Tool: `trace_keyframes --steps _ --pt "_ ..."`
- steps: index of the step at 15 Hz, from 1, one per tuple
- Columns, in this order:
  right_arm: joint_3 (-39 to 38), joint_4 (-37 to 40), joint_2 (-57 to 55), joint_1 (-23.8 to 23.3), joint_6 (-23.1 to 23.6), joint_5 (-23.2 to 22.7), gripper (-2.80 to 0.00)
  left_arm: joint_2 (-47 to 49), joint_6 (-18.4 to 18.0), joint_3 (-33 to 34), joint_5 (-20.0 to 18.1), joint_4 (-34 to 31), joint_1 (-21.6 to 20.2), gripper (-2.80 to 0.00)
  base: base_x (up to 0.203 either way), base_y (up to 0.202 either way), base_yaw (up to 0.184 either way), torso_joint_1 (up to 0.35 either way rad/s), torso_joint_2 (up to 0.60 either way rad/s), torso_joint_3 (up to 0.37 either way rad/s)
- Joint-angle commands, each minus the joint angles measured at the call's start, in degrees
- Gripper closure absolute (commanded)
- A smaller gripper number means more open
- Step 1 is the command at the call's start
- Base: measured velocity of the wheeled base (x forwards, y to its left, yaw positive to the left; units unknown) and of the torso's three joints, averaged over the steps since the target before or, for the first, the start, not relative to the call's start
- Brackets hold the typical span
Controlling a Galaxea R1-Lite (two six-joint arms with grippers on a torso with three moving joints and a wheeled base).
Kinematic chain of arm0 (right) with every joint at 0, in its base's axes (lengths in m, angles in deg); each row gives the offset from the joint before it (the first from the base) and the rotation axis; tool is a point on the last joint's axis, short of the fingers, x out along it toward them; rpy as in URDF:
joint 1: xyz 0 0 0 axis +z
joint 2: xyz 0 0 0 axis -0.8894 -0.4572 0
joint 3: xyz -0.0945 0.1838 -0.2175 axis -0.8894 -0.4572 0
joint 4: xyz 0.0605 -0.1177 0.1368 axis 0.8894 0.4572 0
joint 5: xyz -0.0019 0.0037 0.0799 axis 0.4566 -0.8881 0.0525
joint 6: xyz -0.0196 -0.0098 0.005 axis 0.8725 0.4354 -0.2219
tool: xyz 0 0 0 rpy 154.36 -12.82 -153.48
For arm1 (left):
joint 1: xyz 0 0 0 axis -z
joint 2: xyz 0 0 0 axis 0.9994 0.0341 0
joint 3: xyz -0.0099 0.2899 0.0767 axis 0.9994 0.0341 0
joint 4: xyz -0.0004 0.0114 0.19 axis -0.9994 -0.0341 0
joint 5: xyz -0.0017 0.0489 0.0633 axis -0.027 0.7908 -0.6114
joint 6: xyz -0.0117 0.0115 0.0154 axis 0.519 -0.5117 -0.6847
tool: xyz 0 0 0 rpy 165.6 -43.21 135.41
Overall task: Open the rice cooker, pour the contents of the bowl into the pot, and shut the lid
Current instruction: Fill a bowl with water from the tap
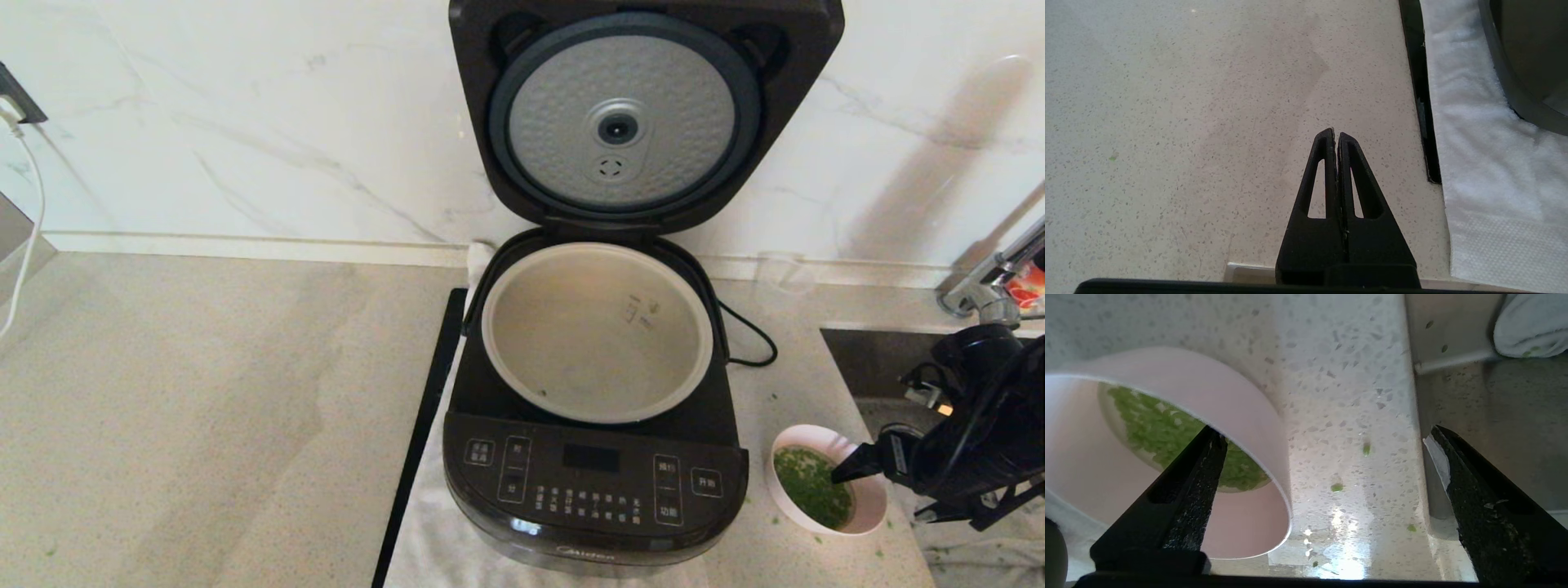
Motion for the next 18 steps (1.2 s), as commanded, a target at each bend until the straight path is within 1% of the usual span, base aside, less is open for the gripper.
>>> trace_keyframes --steps 1,2,18 --pt "0.0 0.1 -0.6 -0.4 0.0 -0.1 -2.80 -0.1 0.0 0.0 -0.1 0.0 0.0 0.00 0.000 0.000 0.000 0.000 0.00 0.000" --pt "0.0 0.1 -0.7 -0.4 0.0 -0.1 0.00 0.0 0.0 0.0 -0.1 0.0 0.0 0.00 0.000 0.000 0.000 0.000 0.00 0.000" --pt "0.2 0.6 3.8 0.8 -0.4 -0.7 0.00 -0.1 0.0 0.0 0.0 0.0 0.0 0.00 0.000 0.000 0.000 0.000 0.00 0.000"
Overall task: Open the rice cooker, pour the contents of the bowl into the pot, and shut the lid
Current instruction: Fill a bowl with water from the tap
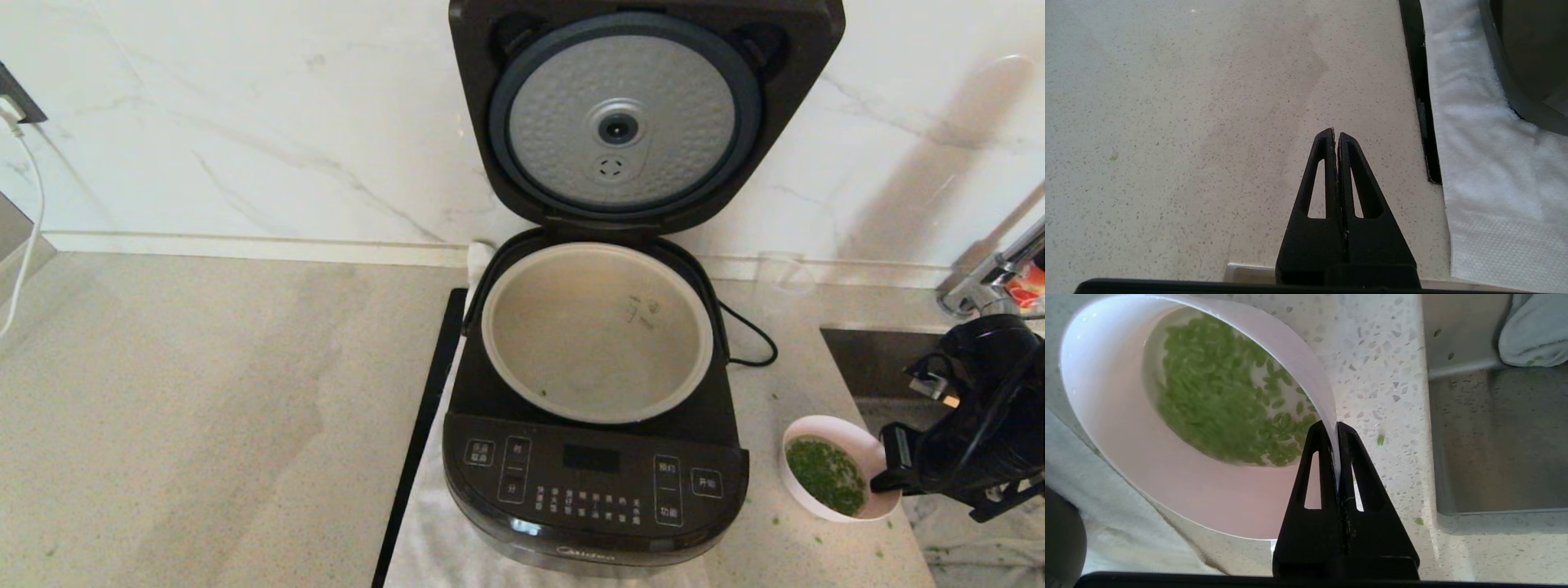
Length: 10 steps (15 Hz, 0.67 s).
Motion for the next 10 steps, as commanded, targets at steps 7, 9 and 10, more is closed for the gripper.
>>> trace_keyframes --steps 7,9,10 --pt "1.0 0.6 4.3 -6.3 -2.5 -4.8 0.00 0.0 0.0 0.0 0.0 0.0 0.0 0.00 0.000 0.000 0.000 0.000 0.00 0.000" --pt "2.4 0.8 3.9 -10.6 -2.5 -5.8 0.00 -0.1 0.0 0.0 -0.1 0.0 0.0 0.00 0.000 0.000 0.000 0.000 0.00 0.000" --pt "3.5 1.0 3.5 -13.3 -2.5 -6.6 0.00 -0.1 0.0 0.0 -0.1 0.0 0.0 0.00 0.000 0.000 0.000 0.000 0.00 0.000"
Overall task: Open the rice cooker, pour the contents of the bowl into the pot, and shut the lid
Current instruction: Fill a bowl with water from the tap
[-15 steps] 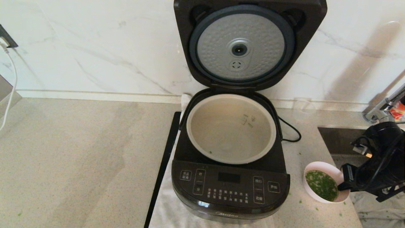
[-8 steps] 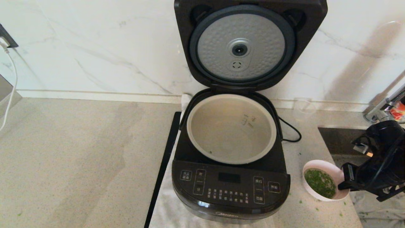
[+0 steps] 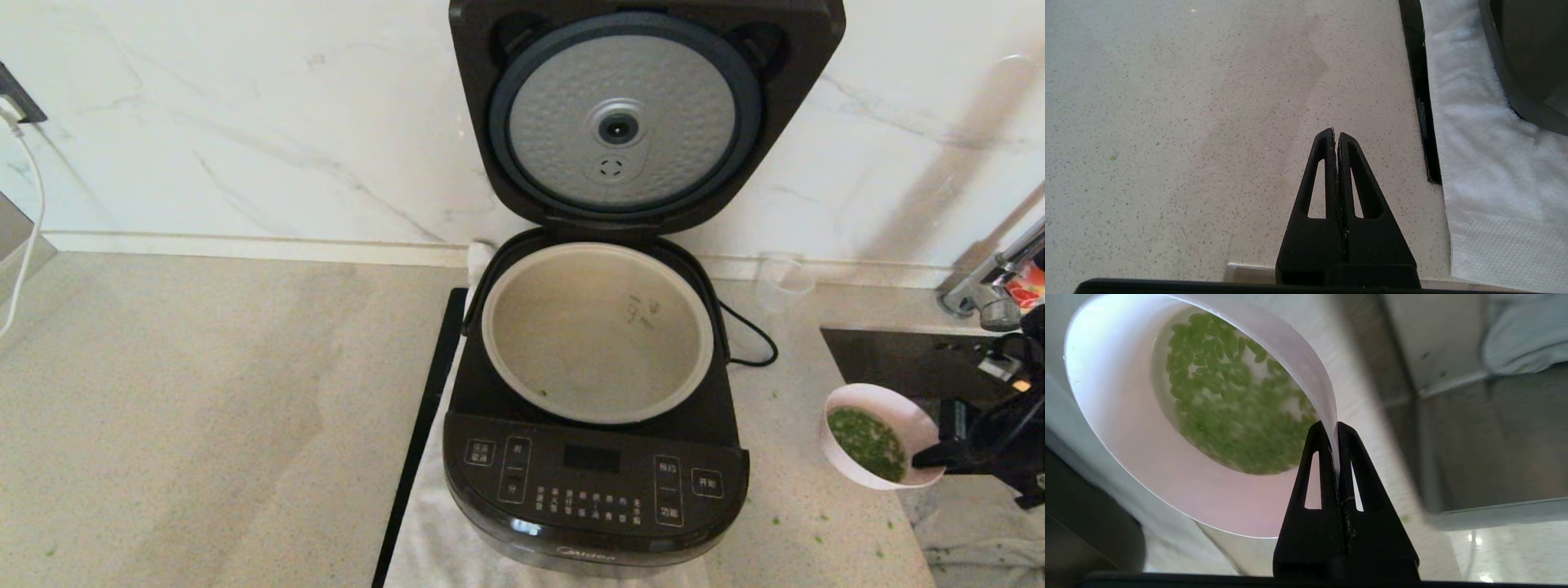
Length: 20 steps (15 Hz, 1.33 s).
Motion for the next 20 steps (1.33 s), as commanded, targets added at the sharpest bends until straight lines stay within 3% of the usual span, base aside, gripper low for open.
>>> trace_keyframes --steps 1,5,9,16,20 --pt "2.4 0.4 -0.9 -6.1 0.0 -1.0 0.00 0.0 0.0 0.0 0.0 0.0 0.0 0.00 0.000 0.000 0.000 0.000 0.00 0.000" --pt "8.0 0.3 -6.5 -16.0 0.2 -1.6 0.00 0.0 0.0 0.0 0.1 0.0 0.0 0.00 0.000 0.000 0.000 0.000 0.00 0.000" --pt "13.2 0.4 -12.4 -24.4 0.4 -5.4 0.00 0.0 0.0 0.0 0.1 0.0 0.0 0.00 0.000 0.000 0.000 0.000 0.00 0.000" --pt "23.4 0.6 -21.6 -33.2 0.6 -9.9 0.00 -0.1 0.0 0.0 0.0 0.0 0.0 0.00 0.000 0.000 0.000 0.000 0.00 0.000" --pt "30.0 3.9 -24.7 -34.5 -0.1 -11.7 0.00 -0.1 0.0 0.0 0.0 0.0 0.0 0.00 0.000 0.000 0.000 0.000 0.00 0.000"
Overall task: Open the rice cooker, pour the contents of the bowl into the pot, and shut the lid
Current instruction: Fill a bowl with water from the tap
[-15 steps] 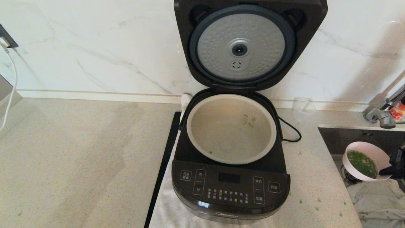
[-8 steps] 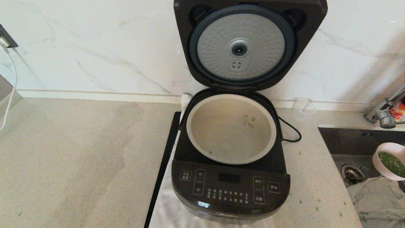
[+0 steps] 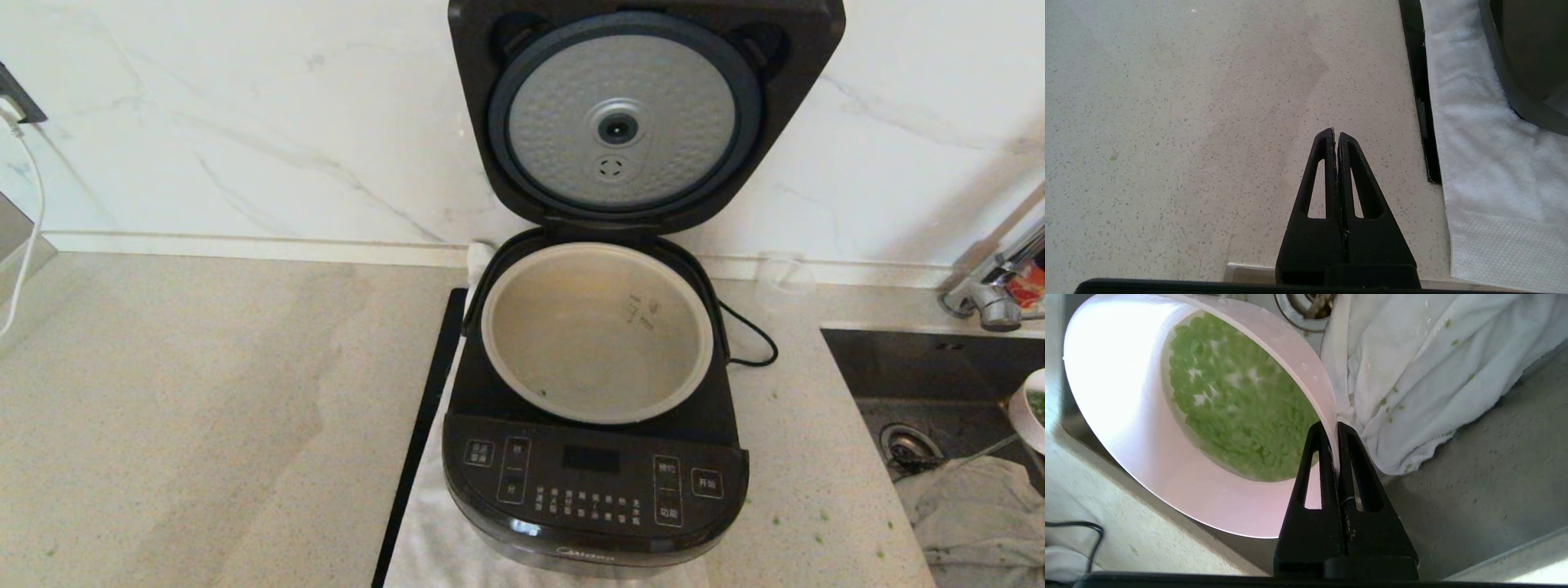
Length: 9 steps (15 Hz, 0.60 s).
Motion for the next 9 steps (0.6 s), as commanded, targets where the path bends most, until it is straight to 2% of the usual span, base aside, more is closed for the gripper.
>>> trace_keyframes --steps 1,4,9 --pt "4.5 1.6 -3.2 -0.6 -0.8 -1.0 0.00 -0.1 0.0 0.0 -0.1 0.0 0.0 0.00 0.000 0.000 0.000 0.000 0.00 0.000" --pt "10.7 5.2 -6.6 -0.9 -2.7 -1.6 0.00 -0.1 0.0 0.0 -0.1 0.0 0.0 0.00 0.000 0.000 0.000 0.000 0.00 0.000" --pt "17.9 9.6 -11.8 -1.7 -3.1 -2.3 0.00 0.0 0.0 0.0 0.0 0.0 0.0 0.00 0.000 0.000 0.000 0.000 0.00 0.000"
